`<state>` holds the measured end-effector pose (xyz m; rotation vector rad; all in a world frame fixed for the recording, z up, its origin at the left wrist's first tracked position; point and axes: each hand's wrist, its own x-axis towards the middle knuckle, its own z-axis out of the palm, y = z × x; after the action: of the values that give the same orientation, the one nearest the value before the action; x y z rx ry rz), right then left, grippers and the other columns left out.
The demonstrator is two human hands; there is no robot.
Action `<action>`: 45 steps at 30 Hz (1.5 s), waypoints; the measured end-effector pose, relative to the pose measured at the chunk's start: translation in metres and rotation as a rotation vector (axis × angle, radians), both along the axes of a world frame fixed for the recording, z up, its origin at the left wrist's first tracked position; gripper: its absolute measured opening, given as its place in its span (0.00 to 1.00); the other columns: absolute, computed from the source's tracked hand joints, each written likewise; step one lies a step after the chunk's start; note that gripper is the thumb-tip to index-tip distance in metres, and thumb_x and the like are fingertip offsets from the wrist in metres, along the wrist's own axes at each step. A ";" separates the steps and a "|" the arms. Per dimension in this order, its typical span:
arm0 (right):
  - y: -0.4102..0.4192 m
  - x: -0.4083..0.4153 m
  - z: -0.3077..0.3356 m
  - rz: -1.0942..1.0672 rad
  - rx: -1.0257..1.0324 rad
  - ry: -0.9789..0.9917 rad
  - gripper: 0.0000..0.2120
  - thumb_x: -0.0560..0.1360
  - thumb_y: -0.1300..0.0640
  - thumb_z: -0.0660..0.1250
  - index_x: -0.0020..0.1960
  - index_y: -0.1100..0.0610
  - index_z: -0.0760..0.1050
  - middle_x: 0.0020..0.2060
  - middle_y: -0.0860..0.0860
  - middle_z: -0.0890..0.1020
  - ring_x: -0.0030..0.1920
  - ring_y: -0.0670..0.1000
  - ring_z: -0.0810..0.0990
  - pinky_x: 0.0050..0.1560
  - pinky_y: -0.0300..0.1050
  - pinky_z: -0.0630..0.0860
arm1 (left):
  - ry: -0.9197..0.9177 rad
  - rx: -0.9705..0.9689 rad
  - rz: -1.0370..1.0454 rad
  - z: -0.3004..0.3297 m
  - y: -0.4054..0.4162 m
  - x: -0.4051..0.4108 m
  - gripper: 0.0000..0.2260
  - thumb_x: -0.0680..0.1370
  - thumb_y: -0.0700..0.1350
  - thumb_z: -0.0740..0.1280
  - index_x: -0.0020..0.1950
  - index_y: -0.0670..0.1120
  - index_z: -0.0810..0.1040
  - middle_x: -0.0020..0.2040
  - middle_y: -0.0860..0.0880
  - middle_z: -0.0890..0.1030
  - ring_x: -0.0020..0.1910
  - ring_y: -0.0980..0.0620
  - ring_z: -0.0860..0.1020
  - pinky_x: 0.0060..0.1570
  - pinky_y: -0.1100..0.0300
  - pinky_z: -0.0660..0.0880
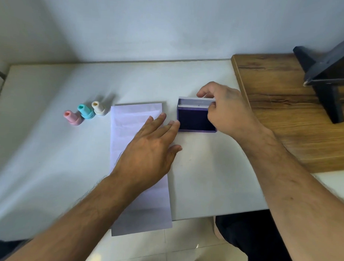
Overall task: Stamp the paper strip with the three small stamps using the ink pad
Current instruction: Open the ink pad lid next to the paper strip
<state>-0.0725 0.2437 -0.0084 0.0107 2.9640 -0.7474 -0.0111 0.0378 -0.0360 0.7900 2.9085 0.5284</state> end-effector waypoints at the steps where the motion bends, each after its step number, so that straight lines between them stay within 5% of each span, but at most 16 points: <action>1: 0.001 -0.001 -0.003 -0.025 -0.018 0.027 0.21 0.75 0.69 0.62 0.62 0.50 0.73 0.58 0.52 0.75 0.55 0.50 0.73 0.44 0.42 0.77 | -0.002 0.000 -0.001 -0.001 0.000 0.000 0.23 0.82 0.50 0.62 0.75 0.42 0.67 0.72 0.47 0.73 0.77 0.46 0.61 0.75 0.54 0.52; 5: 0.002 -0.003 -0.010 -0.108 -0.041 0.084 0.20 0.76 0.69 0.61 0.62 0.51 0.74 0.58 0.53 0.72 0.55 0.50 0.73 0.47 0.37 0.69 | -0.005 0.007 0.002 -0.003 -0.001 0.000 0.23 0.82 0.51 0.60 0.75 0.43 0.67 0.71 0.47 0.73 0.77 0.46 0.61 0.76 0.52 0.53; 9: -0.001 -0.005 -0.014 -0.176 -0.072 0.158 0.21 0.76 0.70 0.60 0.64 0.52 0.73 0.59 0.52 0.73 0.47 0.46 0.73 0.39 0.27 0.64 | -0.009 0.016 0.005 -0.006 -0.001 0.000 0.24 0.80 0.52 0.58 0.74 0.43 0.68 0.71 0.47 0.74 0.76 0.45 0.62 0.75 0.51 0.55; 21: -0.006 -0.015 -0.028 -0.339 -0.108 0.237 0.22 0.77 0.66 0.64 0.68 0.51 0.73 0.52 0.53 0.83 0.51 0.51 0.81 0.50 0.49 0.80 | -0.011 -0.112 -0.051 -0.008 -0.003 0.002 0.27 0.81 0.57 0.51 0.76 0.45 0.65 0.73 0.48 0.72 0.77 0.45 0.60 0.76 0.48 0.50; 26: -0.004 -0.017 -0.030 -0.354 -0.103 0.183 0.21 0.76 0.63 0.67 0.68 0.53 0.73 0.60 0.53 0.81 0.58 0.53 0.80 0.55 0.53 0.80 | -0.007 -0.106 -0.054 -0.006 -0.003 0.000 0.28 0.81 0.59 0.50 0.76 0.45 0.65 0.73 0.48 0.71 0.77 0.46 0.59 0.76 0.49 0.48; 39: -0.033 -0.003 -0.017 -0.123 -0.021 0.189 0.17 0.76 0.58 0.69 0.65 0.51 0.75 0.62 0.52 0.75 0.63 0.51 0.73 0.59 0.46 0.77 | -0.008 0.073 0.098 0.010 -0.010 -0.009 0.25 0.82 0.53 0.59 0.76 0.44 0.65 0.74 0.48 0.70 0.78 0.48 0.56 0.74 0.56 0.48; 45: -0.085 0.009 -0.009 0.067 -0.044 0.218 0.17 0.76 0.57 0.69 0.65 0.51 0.76 0.61 0.50 0.77 0.64 0.51 0.74 0.62 0.37 0.66 | 0.070 0.086 0.325 0.037 -0.032 -0.016 0.21 0.82 0.45 0.62 0.74 0.45 0.67 0.74 0.46 0.69 0.77 0.46 0.61 0.73 0.52 0.56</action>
<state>-0.0630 0.1583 -0.0170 -0.1838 3.1315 -0.8560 -0.0271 0.0056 0.0006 0.3477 3.1153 0.6679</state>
